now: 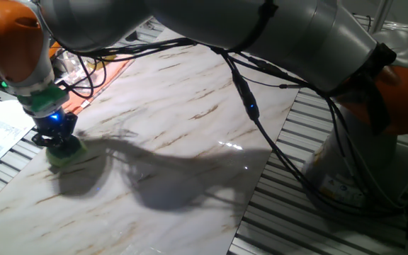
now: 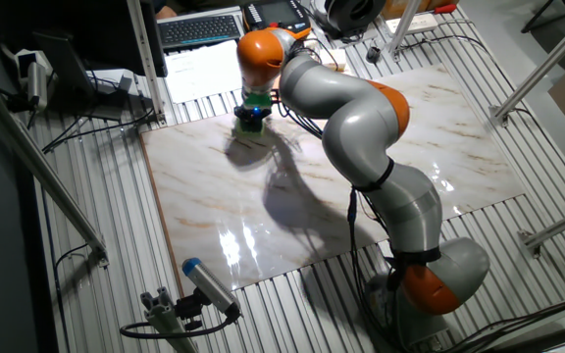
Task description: Clean the tabletop with a sponge
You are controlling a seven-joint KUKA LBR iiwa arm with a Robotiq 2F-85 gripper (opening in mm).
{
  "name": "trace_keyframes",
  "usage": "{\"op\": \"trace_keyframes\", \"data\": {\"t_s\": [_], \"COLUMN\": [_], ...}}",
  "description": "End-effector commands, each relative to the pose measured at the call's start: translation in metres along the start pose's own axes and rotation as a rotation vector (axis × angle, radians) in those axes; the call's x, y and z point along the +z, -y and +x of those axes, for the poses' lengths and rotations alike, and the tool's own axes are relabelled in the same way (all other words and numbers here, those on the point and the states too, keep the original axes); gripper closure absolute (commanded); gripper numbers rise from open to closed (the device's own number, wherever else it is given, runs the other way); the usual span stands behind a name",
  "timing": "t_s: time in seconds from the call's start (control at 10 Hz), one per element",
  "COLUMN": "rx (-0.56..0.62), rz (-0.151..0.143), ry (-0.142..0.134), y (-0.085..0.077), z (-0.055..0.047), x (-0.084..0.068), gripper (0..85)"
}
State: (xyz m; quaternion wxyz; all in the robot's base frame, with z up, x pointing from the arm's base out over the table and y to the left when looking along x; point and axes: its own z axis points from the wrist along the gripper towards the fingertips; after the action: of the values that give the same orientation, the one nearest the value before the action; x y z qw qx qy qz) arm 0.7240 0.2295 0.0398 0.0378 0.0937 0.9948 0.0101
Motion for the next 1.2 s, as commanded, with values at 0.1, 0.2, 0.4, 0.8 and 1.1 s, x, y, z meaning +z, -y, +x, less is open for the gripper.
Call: {"op": "trace_keyframes", "data": {"t_s": [0.1, 0.2, 0.4, 0.8, 1.1], "rx": [-0.011, -0.016, -0.028, -0.066, -0.068], "rz": [-0.002, 0.000, 0.013, 0.072, 0.056], "ry": [-0.012, -0.021, -0.021, -0.037, -0.051], "y": [0.001, 0.001, 0.003, 0.004, 0.000], "z": [0.002, 0.003, 0.005, 0.007, 0.012], "x": [-0.004, -0.007, -0.012, -0.003, -0.002], "gripper": [85.0, 85.0, 85.0, 85.0, 85.0]}}
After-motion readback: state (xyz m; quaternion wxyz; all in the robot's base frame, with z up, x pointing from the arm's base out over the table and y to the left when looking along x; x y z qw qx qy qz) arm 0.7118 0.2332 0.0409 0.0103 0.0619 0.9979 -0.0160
